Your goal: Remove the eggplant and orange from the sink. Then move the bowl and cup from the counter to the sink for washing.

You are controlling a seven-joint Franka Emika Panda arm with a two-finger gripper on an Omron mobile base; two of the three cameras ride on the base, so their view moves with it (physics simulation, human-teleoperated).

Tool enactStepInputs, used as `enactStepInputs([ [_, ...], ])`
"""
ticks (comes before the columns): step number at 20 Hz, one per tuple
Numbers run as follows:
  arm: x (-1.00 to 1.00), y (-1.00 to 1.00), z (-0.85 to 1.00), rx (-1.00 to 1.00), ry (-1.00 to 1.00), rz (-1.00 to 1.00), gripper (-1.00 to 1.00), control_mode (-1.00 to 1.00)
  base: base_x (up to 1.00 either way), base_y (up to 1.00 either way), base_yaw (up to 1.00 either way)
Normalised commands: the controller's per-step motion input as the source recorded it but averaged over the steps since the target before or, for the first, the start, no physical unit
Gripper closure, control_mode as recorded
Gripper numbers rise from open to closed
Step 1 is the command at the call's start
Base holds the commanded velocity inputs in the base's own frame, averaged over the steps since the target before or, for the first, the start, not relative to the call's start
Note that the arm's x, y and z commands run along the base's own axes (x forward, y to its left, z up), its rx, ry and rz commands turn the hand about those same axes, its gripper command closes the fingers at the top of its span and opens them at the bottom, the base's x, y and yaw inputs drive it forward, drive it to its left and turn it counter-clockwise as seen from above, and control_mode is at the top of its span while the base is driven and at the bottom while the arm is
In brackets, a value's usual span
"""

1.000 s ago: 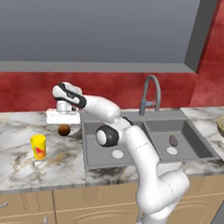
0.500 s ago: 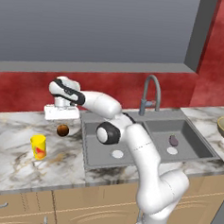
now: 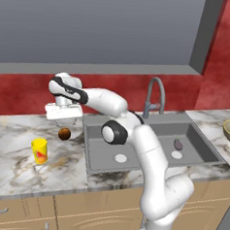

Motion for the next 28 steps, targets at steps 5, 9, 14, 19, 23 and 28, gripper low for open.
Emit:
enactStepInputs([
  [5, -0.18, -0.19, 0.20, 0.00, -0.05, 0.00, -1.00, -1.00, 0.00, 0.00, 0.00],
  [9, -0.22, -0.19, 0.16, 0.04, -0.10, 0.00, -1.00, -1.00, 0.00, 0.00, 0.00],
  [14, -0.25, -0.18, 0.10, 0.13, -0.13, -0.02, -1.00, -1.00, 0.00, 0.00, 0.00],
  [19, -0.23, -0.20, 0.09, 0.13, -0.12, 0.00, -1.00, -1.00, 0.00, 0.00, 0.00],
  [23, -0.25, -0.24, 0.08, 0.12, -0.15, 0.00, -1.00, -1.00, 0.00, 0.00, 0.00],
  [28, -0.23, -0.24, 0.10, 0.07, -0.14, 0.00, -1.00, -1.00, 0.00, 0.00, 0.00],
])
